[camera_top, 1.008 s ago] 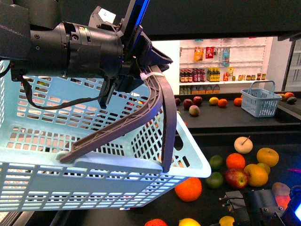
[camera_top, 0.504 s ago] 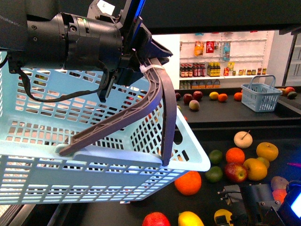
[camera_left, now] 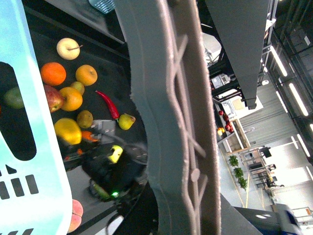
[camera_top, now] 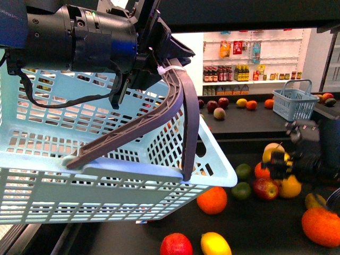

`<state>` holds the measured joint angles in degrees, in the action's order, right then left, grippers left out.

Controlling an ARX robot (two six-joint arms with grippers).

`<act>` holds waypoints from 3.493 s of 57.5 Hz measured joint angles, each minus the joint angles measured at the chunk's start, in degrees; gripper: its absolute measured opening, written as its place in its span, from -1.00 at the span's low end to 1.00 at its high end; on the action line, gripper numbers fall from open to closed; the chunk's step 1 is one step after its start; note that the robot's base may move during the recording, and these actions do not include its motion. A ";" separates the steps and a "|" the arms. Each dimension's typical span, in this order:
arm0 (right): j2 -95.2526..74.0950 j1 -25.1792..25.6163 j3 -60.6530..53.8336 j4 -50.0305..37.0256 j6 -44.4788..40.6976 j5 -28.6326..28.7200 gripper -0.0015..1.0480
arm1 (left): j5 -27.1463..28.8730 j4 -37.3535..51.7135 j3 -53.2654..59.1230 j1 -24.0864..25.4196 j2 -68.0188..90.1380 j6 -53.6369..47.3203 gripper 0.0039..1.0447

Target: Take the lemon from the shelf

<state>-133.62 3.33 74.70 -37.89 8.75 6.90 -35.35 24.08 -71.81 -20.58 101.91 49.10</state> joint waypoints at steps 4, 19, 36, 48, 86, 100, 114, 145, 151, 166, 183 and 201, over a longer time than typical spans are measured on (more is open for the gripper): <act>5.55 0.35 -2.21 -0.61 5.07 3.72 -0.08 | 0.00 0.00 -0.02 0.00 0.00 -0.02 -0.86; 19.34 -4.15 -9.84 -6.19 16.35 13.94 -0.08 | -0.02 0.00 -0.02 0.00 0.00 0.00 -0.86; 22.12 -13.35 -13.62 -7.48 17.05 15.43 -0.09 | 0.00 0.00 -0.02 0.00 0.00 0.00 -0.86; 21.16 -14.88 -13.62 -7.58 16.70 15.43 -0.09 | -0.02 0.00 0.00 0.00 0.00 -0.02 -0.86; 19.74 -13.92 -13.40 -9.81 17.51 13.49 0.86 | 0.13 -0.13 -0.02 0.00 0.11 -0.09 -0.86; 11.74 -5.57 -6.27 -6.38 14.12 1.75 0.86 | 0.11 -0.13 -0.02 0.00 0.11 0.04 -0.86; -1.90 -2.64 -2.29 0.48 5.73 -0.42 0.86 | -0.07 -0.13 -0.02 -0.02 0.11 0.04 -0.86; -13.51 -8.85 -2.67 4.13 -8.00 5.75 0.86 | -0.09 -0.13 -0.02 0.00 0.11 0.04 -0.86; -14.21 -11.26 -2.80 2.99 -11.45 5.27 0.86 | -0.02 -0.13 -0.02 0.00 0.11 0.04 -0.86; -18.58 -13.53 0.81 1.53 -16.57 0.55 0.86 | -0.02 -0.13 -0.02 0.00 0.11 0.04 -0.86; -23.26 -14.64 6.97 4.76 -18.03 -0.37 0.86 | -0.02 -0.13 -0.02 0.00 0.11 0.00 -0.86; -27.47 -14.67 12.63 7.06 -18.51 -1.44 0.86 | -0.02 -0.13 -0.02 -0.02 0.11 0.02 -0.86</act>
<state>-161.10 -11.33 87.33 -30.83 -9.76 5.45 -35.38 23.94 -71.83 -20.60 102.02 49.12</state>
